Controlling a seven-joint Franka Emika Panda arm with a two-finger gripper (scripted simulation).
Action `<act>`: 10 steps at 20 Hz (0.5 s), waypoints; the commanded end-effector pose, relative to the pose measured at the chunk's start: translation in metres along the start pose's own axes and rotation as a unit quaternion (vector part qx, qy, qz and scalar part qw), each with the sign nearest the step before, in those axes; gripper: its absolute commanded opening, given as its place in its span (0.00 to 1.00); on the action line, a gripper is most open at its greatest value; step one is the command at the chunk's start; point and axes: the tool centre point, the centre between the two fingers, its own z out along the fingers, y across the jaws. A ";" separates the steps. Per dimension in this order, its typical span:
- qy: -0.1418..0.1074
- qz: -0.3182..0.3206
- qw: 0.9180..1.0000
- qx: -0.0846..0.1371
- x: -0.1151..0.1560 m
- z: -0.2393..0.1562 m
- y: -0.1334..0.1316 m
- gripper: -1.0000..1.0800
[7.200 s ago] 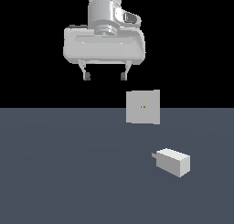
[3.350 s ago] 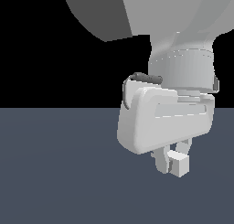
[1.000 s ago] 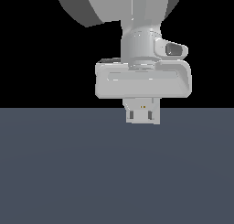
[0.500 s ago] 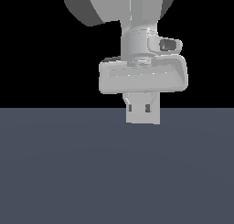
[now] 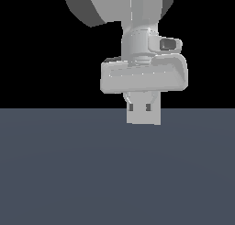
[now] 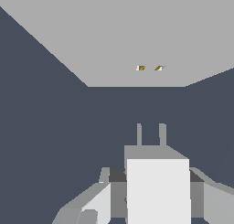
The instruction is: Plug the charger into the wall socket.
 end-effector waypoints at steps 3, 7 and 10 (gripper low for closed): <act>0.000 0.000 1.000 0.000 0.000 0.000 0.000 0.00; 0.000 0.000 1.000 0.000 0.003 0.000 0.000 0.00; 0.000 0.000 1.000 0.000 0.009 0.000 0.000 0.00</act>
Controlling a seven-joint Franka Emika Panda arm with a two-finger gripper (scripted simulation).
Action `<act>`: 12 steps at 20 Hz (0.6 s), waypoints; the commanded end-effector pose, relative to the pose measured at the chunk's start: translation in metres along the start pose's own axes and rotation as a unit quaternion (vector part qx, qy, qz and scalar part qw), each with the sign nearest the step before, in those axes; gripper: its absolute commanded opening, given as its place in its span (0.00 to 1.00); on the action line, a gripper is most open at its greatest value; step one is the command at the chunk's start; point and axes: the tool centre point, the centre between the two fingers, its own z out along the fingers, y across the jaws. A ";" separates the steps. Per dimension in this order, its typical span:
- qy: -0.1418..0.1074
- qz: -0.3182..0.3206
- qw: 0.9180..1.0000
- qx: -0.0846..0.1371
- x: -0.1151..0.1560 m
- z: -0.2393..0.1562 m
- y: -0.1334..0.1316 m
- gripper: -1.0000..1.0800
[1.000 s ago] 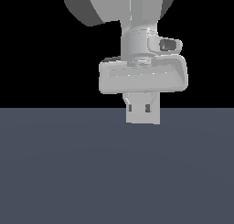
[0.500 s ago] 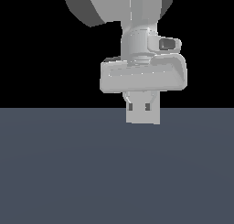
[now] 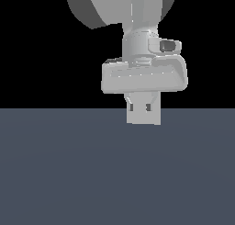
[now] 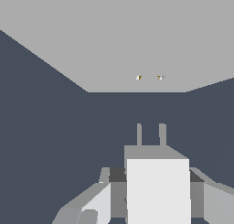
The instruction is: Plug the charger into the wall socket.
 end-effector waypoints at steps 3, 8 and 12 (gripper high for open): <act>0.000 0.000 1.000 0.000 0.012 0.001 0.000 0.00; 0.000 0.000 1.000 0.000 0.031 0.002 0.000 0.00; 0.000 0.000 1.000 0.000 0.040 0.002 0.000 0.00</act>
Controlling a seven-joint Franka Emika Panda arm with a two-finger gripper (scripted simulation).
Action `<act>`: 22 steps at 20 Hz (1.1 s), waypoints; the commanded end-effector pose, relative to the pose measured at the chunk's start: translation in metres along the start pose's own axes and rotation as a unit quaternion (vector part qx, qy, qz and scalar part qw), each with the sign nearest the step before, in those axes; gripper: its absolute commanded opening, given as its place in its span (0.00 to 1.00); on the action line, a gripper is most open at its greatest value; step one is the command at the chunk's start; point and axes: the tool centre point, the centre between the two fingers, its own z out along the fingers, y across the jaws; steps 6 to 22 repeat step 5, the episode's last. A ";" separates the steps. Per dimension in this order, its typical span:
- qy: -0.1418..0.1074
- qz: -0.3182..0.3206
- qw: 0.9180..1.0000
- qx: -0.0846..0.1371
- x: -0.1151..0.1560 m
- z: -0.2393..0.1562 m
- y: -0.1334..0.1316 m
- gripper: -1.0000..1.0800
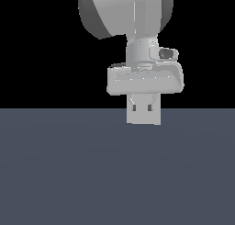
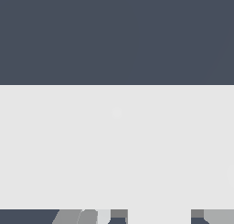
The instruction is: Plug the charger into the wall socket.
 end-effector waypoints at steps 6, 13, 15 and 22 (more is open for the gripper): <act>0.000 0.000 1.000 0.000 0.007 0.000 0.000 0.00; 0.000 0.000 1.000 0.000 0.007 0.000 0.000 0.00; 0.000 0.000 1.000 0.000 0.007 0.000 0.000 0.00; 0.000 0.000 1.000 0.000 0.007 0.000 0.000 0.00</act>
